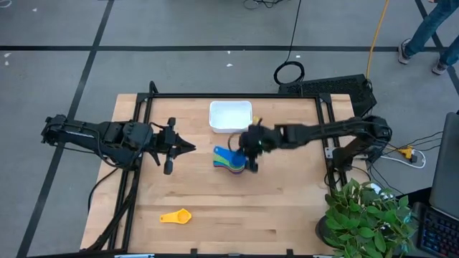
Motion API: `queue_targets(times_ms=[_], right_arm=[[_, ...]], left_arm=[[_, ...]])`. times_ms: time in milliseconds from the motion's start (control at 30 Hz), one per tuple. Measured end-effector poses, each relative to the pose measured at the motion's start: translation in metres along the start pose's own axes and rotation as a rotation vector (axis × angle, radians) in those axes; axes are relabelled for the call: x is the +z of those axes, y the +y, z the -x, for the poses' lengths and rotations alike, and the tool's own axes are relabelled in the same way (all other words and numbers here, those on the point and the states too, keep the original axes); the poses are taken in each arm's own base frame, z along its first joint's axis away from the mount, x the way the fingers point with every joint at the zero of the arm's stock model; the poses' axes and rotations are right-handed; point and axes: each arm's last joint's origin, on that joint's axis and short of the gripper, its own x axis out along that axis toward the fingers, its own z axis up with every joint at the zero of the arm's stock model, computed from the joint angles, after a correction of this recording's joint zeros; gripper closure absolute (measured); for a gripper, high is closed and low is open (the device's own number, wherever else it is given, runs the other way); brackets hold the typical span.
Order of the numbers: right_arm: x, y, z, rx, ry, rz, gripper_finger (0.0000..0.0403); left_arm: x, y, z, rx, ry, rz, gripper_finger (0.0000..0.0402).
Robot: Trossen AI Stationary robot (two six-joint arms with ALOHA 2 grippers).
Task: Nest measuring cups in basket
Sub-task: Stack the blue measuring cup on the green measuring cup
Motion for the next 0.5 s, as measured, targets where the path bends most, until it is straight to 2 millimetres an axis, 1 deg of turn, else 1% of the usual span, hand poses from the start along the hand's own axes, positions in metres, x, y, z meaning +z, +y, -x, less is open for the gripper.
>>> queue_targets(times_ms=[100, 167, 433, 500], right_arm=[[-0.001, -0.017, -0.006, 0.049, 0.031, 0.003, 0.0395], [-0.004, -0.022, -0.013, 0.083, 0.058, 0.009, 0.0395], [-0.015, -0.027, -0.039, 0.099, 0.132, 0.029, 0.0395], [-0.017, -0.027, -0.042, 0.099, 0.141, 0.029, 0.0391]], left_arm=[[0.0, 0.0, 0.0, 0.0, 0.0, -0.001, 0.0371], [0.0, 0.0, 0.0, 0.0, 0.0, -0.003, 0.0371], [0.0, 0.0, 0.0, 0.0, 0.001, -0.028, 0.0371], [0.0, 0.0, 0.0, 0.0, 0.001, -0.028, 0.0371]])
